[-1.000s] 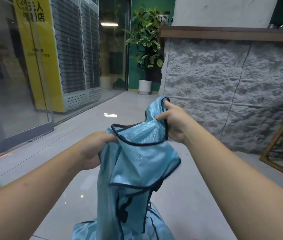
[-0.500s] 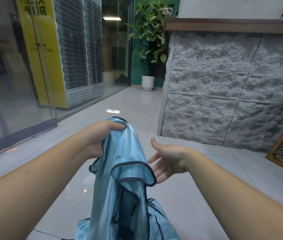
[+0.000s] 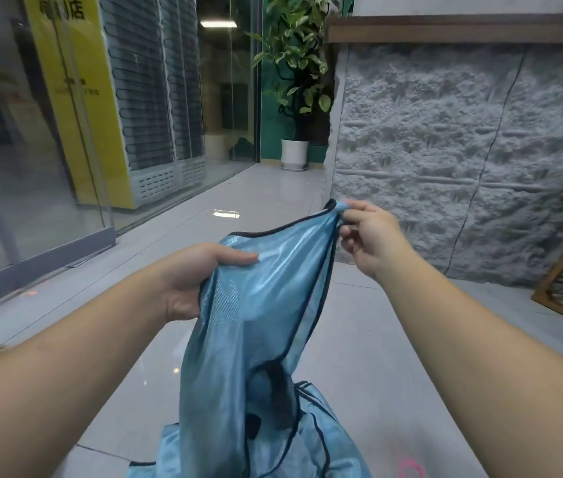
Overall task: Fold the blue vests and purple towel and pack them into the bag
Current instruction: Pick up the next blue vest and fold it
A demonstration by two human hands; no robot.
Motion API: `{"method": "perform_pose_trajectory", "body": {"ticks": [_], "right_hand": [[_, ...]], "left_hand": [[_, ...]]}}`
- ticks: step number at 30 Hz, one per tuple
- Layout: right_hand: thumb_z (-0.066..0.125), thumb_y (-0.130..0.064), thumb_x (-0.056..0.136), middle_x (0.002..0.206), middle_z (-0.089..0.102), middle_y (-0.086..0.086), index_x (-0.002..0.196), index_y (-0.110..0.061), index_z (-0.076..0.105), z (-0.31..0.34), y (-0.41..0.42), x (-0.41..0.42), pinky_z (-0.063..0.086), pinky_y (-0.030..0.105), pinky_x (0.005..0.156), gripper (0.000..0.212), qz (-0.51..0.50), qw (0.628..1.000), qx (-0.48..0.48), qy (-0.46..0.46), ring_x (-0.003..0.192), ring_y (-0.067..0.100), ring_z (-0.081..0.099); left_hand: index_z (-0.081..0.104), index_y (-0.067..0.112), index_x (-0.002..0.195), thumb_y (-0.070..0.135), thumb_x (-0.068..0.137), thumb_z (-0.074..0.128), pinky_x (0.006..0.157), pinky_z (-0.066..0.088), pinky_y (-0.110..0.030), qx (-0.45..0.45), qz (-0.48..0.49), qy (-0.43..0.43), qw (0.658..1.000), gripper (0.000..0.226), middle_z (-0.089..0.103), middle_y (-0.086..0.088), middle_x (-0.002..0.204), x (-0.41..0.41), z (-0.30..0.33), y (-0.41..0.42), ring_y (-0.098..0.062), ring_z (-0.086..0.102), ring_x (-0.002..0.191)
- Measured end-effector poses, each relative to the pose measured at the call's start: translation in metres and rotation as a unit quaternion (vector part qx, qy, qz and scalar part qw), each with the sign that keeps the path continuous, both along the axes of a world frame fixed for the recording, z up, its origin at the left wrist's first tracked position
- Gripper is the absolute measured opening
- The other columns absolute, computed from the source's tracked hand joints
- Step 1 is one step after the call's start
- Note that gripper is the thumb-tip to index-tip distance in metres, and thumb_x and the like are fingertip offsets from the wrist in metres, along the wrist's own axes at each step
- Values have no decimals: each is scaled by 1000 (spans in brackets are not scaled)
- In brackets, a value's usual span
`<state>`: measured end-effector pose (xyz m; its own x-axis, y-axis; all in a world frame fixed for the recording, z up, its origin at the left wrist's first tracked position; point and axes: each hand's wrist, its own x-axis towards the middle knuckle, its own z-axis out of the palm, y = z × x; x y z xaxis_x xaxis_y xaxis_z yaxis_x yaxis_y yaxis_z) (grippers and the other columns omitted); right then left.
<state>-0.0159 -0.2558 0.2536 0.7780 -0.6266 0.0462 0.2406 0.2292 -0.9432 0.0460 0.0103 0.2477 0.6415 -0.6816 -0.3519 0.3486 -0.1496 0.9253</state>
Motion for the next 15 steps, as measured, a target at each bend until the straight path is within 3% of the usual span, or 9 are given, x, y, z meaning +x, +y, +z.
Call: {"method": "perform_pose_trajectory", "body": {"ticks": [3,5,7,9,10,12,14,15], "right_hand": [[58,0,103,81,74,9,102,-10,66,3,9,4,56,25,54,14,-23,998,38,-48,53,14,65],[58,3,102,93,75,15,107,-8,65,0,13,7,62,29,63,14,-1,995,65,-76,66,21,74],[59,8,99,115,71,20,117,-11,63,-6,16,9,64,38,82,26,49,992,77,-82,93,29,77],[60,6,99,127,63,16,130,-13,58,-16,18,12,58,49,98,36,80,995,55,-33,115,34,70],[60,0,102,127,62,14,135,-12,56,-20,18,12,57,50,100,36,85,996,37,10,116,35,68],[59,-24,107,117,67,15,131,-5,59,-37,16,8,58,42,89,31,113,986,-12,122,98,30,71],[50,-52,107,106,75,14,118,-6,69,-62,12,0,60,36,75,51,189,949,-62,247,90,28,74],[46,-58,106,116,76,16,118,-7,71,-76,8,-4,61,36,76,58,218,931,-67,286,97,30,75]], "left_hand": [[71,3,129,14,68,88,104,54,-49,-18,-50,12,999,65,66,-19,137,-1,-2,3,-34,65,119],[72,4,128,17,57,97,106,52,-49,-39,-76,29,996,76,68,-18,133,0,-5,6,-33,67,116],[73,3,124,18,56,99,103,54,-48,-70,-77,44,994,74,72,-17,124,1,-8,6,-32,73,106],[76,1,115,24,68,92,97,56,-47,-93,-57,48,993,55,74,-18,115,-2,-9,3,-32,75,98],[77,1,108,27,76,84,92,59,-46,-103,-35,52,993,42,75,-18,109,-4,-8,1,-32,75,94],[76,3,98,32,82,74,85,61,-45,-124,10,53,991,33,75,-17,101,-8,-6,-2,-32,75,87],[75,3,96,37,82,74,88,60,-46,-139,44,50,988,36,74,-16,98,-11,-2,-5,-32,74,86],[73,3,99,39,84,73,90,59,-46,-148,55,52,986,38,73,-16,98,-12,0,-6,-32,74,86]]}}
